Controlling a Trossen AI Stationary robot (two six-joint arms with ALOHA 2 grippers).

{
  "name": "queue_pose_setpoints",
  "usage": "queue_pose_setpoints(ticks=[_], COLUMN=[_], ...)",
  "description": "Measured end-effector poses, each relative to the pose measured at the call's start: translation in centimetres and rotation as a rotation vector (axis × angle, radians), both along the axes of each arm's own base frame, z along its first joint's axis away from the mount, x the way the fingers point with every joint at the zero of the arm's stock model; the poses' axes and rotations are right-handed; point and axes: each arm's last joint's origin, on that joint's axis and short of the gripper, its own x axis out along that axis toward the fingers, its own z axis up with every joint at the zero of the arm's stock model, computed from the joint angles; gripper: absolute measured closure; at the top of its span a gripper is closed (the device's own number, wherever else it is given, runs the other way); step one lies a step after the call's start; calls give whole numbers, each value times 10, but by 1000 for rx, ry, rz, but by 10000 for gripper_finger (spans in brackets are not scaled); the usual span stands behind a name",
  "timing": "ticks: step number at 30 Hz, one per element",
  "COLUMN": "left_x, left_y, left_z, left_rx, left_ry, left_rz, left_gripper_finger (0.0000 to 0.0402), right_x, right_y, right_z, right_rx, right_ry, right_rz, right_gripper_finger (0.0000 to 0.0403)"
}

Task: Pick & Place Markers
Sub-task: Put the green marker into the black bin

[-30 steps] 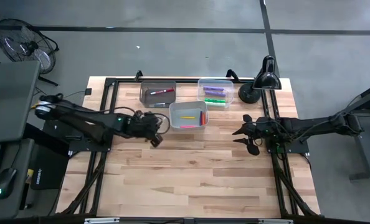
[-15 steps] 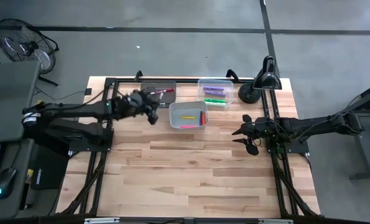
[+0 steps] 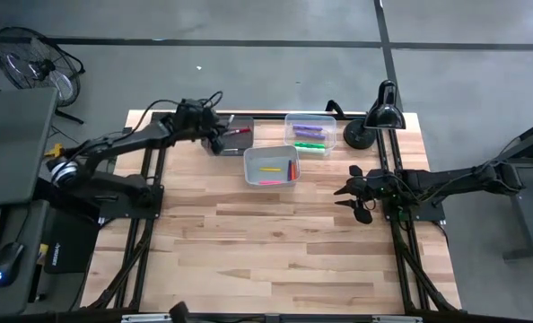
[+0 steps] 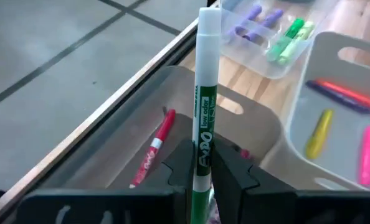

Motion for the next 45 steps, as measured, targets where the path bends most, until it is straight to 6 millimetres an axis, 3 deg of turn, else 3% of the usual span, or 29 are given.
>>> queue_pose_setpoints(ticks=[4,9,14,20,29,38,45], left_x=[6,23,36,47,66,81,85], left_y=[23,43,57,69,66,48,43], left_z=[1,1,-5,-17,-27,-31,-30], left_rx=[-7,-23,-113,-178,-70,10,22], left_ry=[34,206,453,617,760,842,848], left_rz=[-31,-102,-162,-229,-334,-393,-396], left_gripper_finger=[366,366,366,366,366,364,312], right_x=[0,0,0,0,0,0,0], right_y=[0,0,0,0,0,-1,-1], right_z=[0,0,0,0,0,0,0], right_rx=[-1,1,4,4,-1,-6,3], right_ry=[0,1,1,2,3,3,4], right_rz=[-4,-8,-10,-10,-18,-25,-29], right_gripper_finger=[263,263,263,263,263,263,263])
